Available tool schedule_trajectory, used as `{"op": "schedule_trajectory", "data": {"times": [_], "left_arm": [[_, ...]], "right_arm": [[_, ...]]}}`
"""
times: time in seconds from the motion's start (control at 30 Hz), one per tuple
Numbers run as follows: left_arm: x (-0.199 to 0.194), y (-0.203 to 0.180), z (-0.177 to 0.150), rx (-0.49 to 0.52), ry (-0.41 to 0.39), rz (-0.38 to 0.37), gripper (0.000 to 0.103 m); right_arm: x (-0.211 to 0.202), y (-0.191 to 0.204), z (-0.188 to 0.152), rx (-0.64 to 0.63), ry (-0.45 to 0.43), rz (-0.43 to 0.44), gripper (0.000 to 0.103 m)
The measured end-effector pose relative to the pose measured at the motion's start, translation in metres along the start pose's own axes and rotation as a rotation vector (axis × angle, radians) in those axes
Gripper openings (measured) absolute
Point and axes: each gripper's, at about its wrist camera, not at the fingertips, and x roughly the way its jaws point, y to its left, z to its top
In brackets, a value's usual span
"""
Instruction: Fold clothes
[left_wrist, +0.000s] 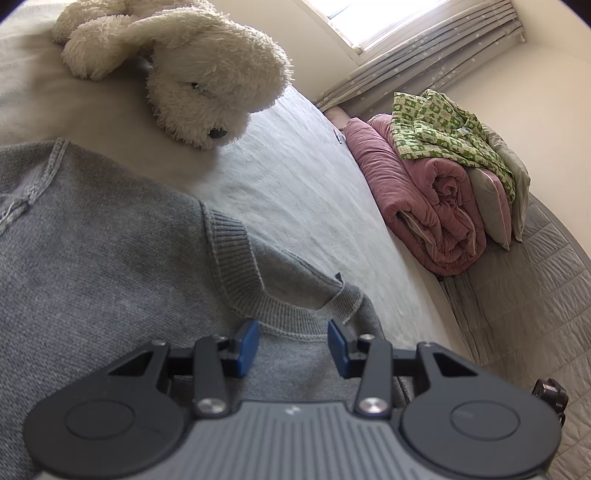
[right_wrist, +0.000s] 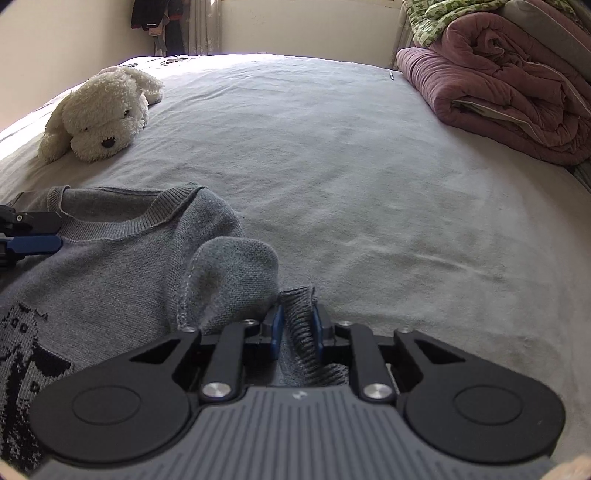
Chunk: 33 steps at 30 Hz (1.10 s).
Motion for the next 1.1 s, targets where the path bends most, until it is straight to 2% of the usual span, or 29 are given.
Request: {"op": "schedule_trajectory", "data": {"times": [0.13, 0.37, 0.6, 0.7, 0.77, 0.8, 0.83, 0.87, 1.0, 1.1], "left_arm": [[0.000, 0.000, 0.000, 0.000, 0.000, 0.000, 0.042], [0.000, -0.001, -0.002, 0.013, -0.001, 0.002, 0.041], [0.005, -0.019, -0.010, 0.150, -0.010, 0.050, 0.041], [0.009, -0.030, -0.016, 0.238, -0.020, 0.082, 0.042], [0.013, -0.040, -0.019, 0.289, -0.019, 0.106, 0.043], [0.015, -0.045, -0.019, 0.308, -0.015, 0.118, 0.043], [0.017, -0.050, -0.020, 0.328, -0.011, 0.130, 0.044], [0.020, -0.055, -0.021, 0.347, -0.007, 0.142, 0.044], [0.029, -0.076, -0.024, 0.426, 0.010, 0.189, 0.045], [0.036, -0.091, -0.026, 0.485, 0.023, 0.224, 0.046]], "right_arm": [[-0.001, 0.003, 0.005, -0.068, -0.030, -0.131, 0.004], [0.006, -0.048, 0.011, -0.042, -0.066, -0.401, 0.004], [0.016, -0.072, -0.015, 0.030, -0.093, -0.455, 0.004], [0.017, -0.077, -0.024, 0.079, -0.142, -0.430, 0.005], [0.007, -0.084, -0.028, 0.140, -0.190, -0.381, 0.008], [-0.001, -0.089, -0.030, 0.180, -0.219, -0.348, 0.021], [-0.008, -0.095, -0.032, 0.223, -0.236, -0.307, 0.026], [-0.015, -0.105, -0.033, 0.273, -0.229, -0.246, 0.036], [-0.043, -0.143, -0.047, 0.442, -0.228, -0.052, 0.038], [-0.050, -0.159, -0.056, 0.502, -0.209, 0.084, 0.039]]}}
